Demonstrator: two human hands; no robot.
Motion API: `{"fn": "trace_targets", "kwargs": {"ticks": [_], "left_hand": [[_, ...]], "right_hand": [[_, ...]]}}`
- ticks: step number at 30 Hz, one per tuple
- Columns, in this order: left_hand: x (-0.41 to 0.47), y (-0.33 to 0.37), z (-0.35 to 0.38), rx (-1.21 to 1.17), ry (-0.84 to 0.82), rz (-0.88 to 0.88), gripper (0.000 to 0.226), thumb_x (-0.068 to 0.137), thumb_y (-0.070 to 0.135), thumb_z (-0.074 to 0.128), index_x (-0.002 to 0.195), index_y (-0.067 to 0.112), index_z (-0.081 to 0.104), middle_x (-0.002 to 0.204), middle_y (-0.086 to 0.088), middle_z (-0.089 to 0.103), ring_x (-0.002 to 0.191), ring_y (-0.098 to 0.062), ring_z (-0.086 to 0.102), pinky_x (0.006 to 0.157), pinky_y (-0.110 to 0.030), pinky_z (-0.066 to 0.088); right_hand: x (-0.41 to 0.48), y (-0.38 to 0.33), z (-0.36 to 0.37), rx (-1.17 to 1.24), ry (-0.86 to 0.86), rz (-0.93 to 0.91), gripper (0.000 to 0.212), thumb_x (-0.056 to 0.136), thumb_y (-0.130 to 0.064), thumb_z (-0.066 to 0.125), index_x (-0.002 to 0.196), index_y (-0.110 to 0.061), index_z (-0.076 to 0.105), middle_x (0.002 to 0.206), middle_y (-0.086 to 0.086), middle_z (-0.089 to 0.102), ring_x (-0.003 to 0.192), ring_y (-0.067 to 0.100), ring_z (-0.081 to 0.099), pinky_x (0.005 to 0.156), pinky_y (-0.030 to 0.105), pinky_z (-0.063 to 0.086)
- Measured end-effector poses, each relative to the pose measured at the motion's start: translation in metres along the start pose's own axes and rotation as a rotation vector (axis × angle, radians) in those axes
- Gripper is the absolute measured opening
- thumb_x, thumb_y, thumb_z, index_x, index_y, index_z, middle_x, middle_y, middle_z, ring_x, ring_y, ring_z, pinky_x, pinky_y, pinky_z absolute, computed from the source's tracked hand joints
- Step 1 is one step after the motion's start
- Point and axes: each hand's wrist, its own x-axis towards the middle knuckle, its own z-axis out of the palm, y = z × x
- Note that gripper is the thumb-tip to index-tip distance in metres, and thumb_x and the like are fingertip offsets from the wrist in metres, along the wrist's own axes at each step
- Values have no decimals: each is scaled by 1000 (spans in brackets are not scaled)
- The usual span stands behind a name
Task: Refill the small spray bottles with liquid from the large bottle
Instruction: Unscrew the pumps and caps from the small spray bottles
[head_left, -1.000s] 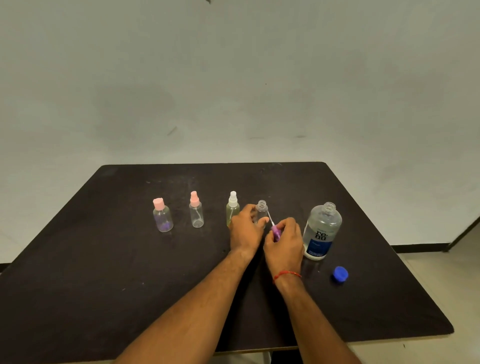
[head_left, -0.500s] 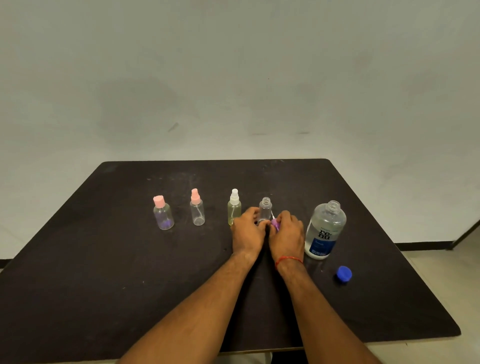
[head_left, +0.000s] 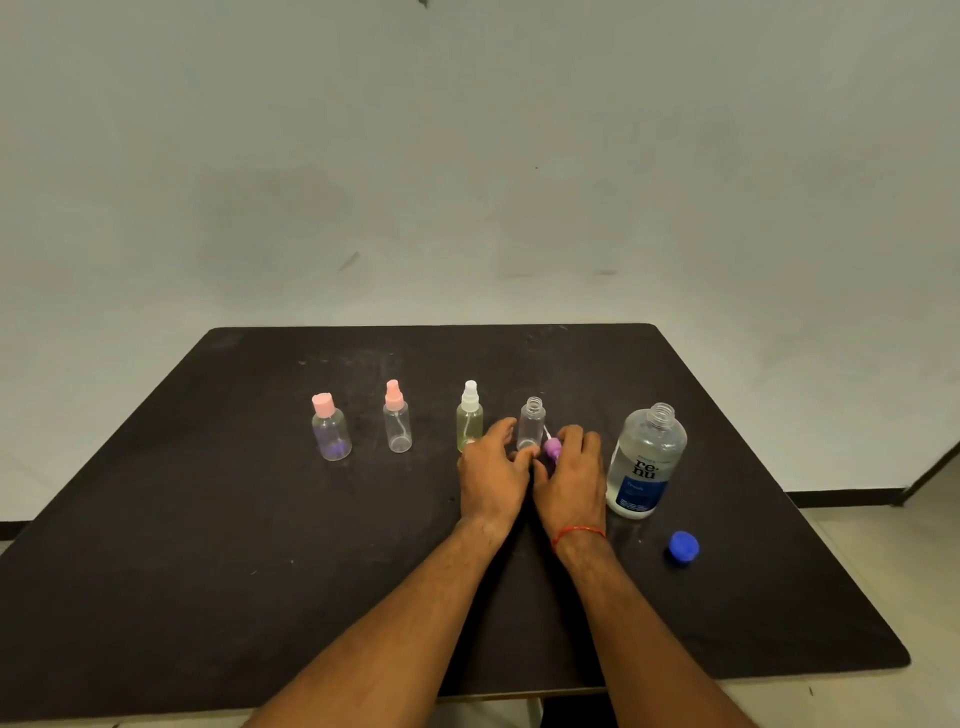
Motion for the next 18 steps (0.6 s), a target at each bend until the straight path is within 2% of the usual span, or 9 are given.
{"fn": "trace_targets", "kwargs": {"ticks": [4, 7, 10, 13, 15, 18], "left_hand": [[-9, -1, -14, -53, 53, 17, 43, 85, 25, 80, 125, 16, 68, 117, 3, 72, 108, -3, 67, 91, -14, 51], [-13, -3, -27, -93, 102, 21, 36, 85, 22, 80, 119, 14, 71, 111, 3, 74, 98, 0, 69, 86, -12, 53], [-15, -9, -42, -113, 186, 32, 27, 85, 22, 79, 111, 17, 71, 99, 7, 74, 85, 4, 68, 77, -17, 57], [-13, -15, -51, -103, 256, 21, 32, 83, 22, 81, 109, 20, 63, 94, 10, 66, 83, -1, 64, 73, -24, 57], [-10, -19, -52, -79, 250, 2, 44, 81, 23, 83, 117, 20, 58, 106, 6, 63, 91, -6, 62, 80, -29, 57], [-1, -23, -48, -42, 173, -38, 66, 82, 27, 82, 138, 15, 49, 135, -1, 57, 122, -16, 56, 103, -36, 49]], "right_hand": [[-6, -2, -5, 2, -12, -19, 34, 81, -14, 73, 105, -17, 50, 108, 2, 46, 95, 17, 52, 84, 30, 49], [-12, -2, -8, 3, -13, -40, 36, 80, -14, 73, 108, -18, 51, 110, 1, 47, 96, 16, 51, 86, 28, 49], [-19, -5, -12, 28, 23, -70, 35, 79, -16, 75, 105, -19, 52, 105, -3, 45, 91, 13, 50, 82, 29, 50], [-21, -13, -19, 58, 71, -104, 33, 79, -17, 75, 102, -20, 52, 100, -8, 41, 87, 10, 48, 77, 26, 49], [-22, -20, -24, 81, 95, -122, 32, 79, -17, 75, 100, -22, 51, 98, -10, 41, 85, 8, 48, 74, 25, 50], [-25, -28, -31, 110, 127, -140, 32, 79, -16, 75, 99, -23, 50, 96, -9, 42, 83, 9, 50, 72, 25, 50]]}}
